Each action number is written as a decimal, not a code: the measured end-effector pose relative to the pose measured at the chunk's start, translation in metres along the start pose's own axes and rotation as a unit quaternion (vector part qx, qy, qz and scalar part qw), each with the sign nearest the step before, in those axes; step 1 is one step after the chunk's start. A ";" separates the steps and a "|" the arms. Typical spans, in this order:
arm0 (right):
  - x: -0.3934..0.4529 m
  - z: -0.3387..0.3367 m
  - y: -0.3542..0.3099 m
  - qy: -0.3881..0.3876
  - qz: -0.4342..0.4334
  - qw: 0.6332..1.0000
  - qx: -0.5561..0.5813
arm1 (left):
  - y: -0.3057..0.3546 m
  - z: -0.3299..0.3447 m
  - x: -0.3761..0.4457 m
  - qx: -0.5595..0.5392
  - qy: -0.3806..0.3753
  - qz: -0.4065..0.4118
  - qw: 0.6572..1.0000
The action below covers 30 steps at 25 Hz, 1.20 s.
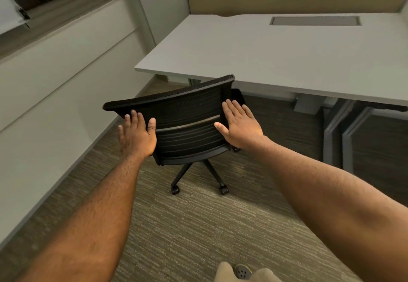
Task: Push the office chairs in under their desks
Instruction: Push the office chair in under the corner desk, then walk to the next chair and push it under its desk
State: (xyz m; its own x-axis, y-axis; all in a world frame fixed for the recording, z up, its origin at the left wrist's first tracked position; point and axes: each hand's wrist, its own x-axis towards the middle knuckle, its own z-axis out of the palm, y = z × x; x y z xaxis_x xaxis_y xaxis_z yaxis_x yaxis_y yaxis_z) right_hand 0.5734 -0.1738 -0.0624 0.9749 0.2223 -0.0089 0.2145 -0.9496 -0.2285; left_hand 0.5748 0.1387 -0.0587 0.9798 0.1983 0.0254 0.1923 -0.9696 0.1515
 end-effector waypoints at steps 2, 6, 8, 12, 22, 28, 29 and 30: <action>-0.038 0.007 0.000 -0.004 0.036 0.999 0.023 | -0.002 0.007 -0.025 0.015 -0.034 0.025 0.999; -0.127 0.025 -0.010 -0.007 0.118 0.990 0.074 | -0.013 0.031 -0.091 0.013 -0.083 0.066 0.994; -0.179 0.039 -0.018 -0.008 0.150 0.986 0.072 | -0.017 0.044 -0.129 0.008 -0.113 0.094 0.989; -0.293 0.064 -0.024 -0.005 0.218 0.974 0.060 | -0.003 0.072 -0.209 0.007 -0.149 0.175 0.973; -0.616 0.094 -0.001 0.015 0.469 0.878 0.090 | 0.124 0.112 -0.444 0.041 -0.238 0.453 0.858; -0.803 0.090 0.025 0.060 0.582 0.807 0.084 | 0.230 0.132 -0.590 0.045 -0.256 0.577 0.774; -0.836 0.091 0.031 0.063 0.597 0.795 0.084 | 0.248 0.135 -0.620 0.046 -0.257 0.595 0.760; -0.870 0.093 0.038 0.063 0.613 0.783 0.085 | 0.265 0.139 -0.653 0.050 -0.260 0.612 0.745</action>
State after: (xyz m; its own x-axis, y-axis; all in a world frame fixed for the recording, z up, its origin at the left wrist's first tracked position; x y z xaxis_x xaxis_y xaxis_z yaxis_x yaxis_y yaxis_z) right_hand -0.2724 -0.3833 -0.1538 0.4428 -0.8668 -0.2294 -0.8875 -0.3874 -0.2495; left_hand -0.0064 -0.2678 -0.1721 0.3079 -0.9008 -0.3063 -0.8851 -0.3893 0.2550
